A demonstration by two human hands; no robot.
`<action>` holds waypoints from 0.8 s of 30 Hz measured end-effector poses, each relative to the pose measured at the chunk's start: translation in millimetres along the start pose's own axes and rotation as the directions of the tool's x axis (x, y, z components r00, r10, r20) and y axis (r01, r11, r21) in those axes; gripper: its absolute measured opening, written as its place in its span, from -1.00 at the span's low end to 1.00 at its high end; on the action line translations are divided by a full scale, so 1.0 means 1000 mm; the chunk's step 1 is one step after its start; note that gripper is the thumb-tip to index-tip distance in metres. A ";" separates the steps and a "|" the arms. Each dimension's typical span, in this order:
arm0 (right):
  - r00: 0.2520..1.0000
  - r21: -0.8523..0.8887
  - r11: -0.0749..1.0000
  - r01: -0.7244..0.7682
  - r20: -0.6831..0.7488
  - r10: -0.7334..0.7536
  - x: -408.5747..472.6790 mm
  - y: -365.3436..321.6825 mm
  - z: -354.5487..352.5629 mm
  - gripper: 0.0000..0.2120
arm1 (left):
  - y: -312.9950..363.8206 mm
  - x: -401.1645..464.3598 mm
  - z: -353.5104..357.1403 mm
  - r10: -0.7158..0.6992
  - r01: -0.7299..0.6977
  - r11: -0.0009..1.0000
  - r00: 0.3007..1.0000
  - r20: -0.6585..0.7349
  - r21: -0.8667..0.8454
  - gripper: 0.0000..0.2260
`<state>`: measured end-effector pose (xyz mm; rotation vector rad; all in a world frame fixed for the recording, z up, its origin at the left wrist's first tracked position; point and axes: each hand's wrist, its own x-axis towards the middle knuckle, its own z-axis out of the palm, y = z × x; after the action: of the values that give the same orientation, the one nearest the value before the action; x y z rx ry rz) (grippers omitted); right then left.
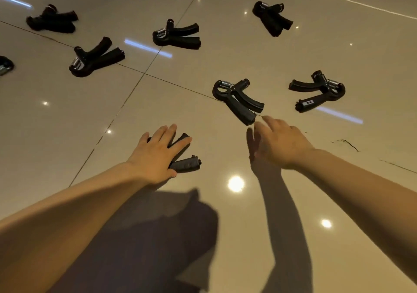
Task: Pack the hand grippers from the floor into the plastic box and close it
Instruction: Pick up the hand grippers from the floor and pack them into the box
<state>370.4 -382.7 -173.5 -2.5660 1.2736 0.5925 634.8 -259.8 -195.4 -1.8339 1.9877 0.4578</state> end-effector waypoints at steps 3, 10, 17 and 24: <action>0.988 0.140 0.981 -0.132 -0.063 0.142 0.035 0.021 -0.001 -0.29 | 0.001 0.011 0.005 0.058 -0.049 0.995 0.993 0.101 -0.083 -0.25; 0.995 0.078 0.995 -0.061 -0.078 0.067 0.075 0.029 0.000 -0.23 | 0.004 0.010 0.017 0.071 -0.071 0.990 0.997 -0.001 -0.118 -0.36; 0.988 0.001 0.990 -0.143 -0.056 0.143 0.089 0.004 0.000 -0.38 | 0.005 0.012 0.014 0.056 -0.049 0.994 0.995 0.078 -0.095 -0.32; 0.995 -0.067 0.993 -0.097 -0.009 0.097 0.083 0.009 -0.002 -0.44 | 0.009 0.011 0.014 0.039 -0.025 0.981 0.997 0.069 -0.192 -0.29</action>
<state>408.8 -447.7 -208.7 -2.5732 1.4103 0.6583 625.9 -261.6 -213.2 -1.8704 1.9863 0.7379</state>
